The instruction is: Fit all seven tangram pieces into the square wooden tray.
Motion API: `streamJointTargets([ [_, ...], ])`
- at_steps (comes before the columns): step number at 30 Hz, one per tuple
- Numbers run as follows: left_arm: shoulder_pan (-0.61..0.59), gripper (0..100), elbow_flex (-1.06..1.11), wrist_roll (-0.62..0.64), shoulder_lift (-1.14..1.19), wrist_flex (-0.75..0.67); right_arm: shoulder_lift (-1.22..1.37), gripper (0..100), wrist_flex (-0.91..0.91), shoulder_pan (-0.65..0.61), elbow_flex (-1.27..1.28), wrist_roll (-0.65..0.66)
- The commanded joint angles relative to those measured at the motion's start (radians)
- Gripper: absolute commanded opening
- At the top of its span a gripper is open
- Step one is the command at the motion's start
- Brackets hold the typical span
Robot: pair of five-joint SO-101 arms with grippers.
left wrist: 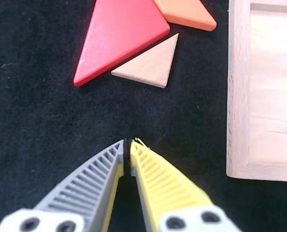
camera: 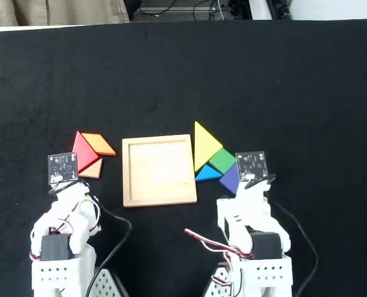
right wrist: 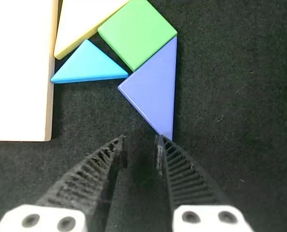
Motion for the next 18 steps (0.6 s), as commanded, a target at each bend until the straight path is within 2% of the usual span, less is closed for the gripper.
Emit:
streamJointTargets([
  [1,-0.094,4,-0.091,-0.002,-0.009,-0.008,-0.062,11.0,0.003,0.011,-0.004,-0.005],
  [3,-0.128,4,-0.111,-0.005,-0.009,-0.026,-0.062,11.0,-0.005,0.014,-0.004,-0.003],
  [5,-0.104,4,-0.125,-0.012,-0.009,-0.080,-0.064,11.2,-0.063,0.014,-0.004,-0.003],
  [8,-0.087,4,-0.085,-0.107,-0.009,-0.201,-0.064,11.3,-0.192,0.014,-0.004,-0.002],
  [9,-0.076,4,-0.059,-0.130,-0.009,-0.261,-0.062,11.3,-0.227,0.014,-0.004,0.020],
  [11,-0.079,4,-0.021,-0.150,-0.008,-0.367,-0.061,12.9,-0.270,0.031,-0.008,0.170],
  [13,-0.102,4,0.004,-0.146,-0.008,-0.405,-0.062,14.7,-0.302,0.046,-0.015,0.304],
  [18,-0.105,4,0.007,-0.150,-0.003,-0.402,-0.061,15.2,-0.361,0.081,-0.022,0.348],
])
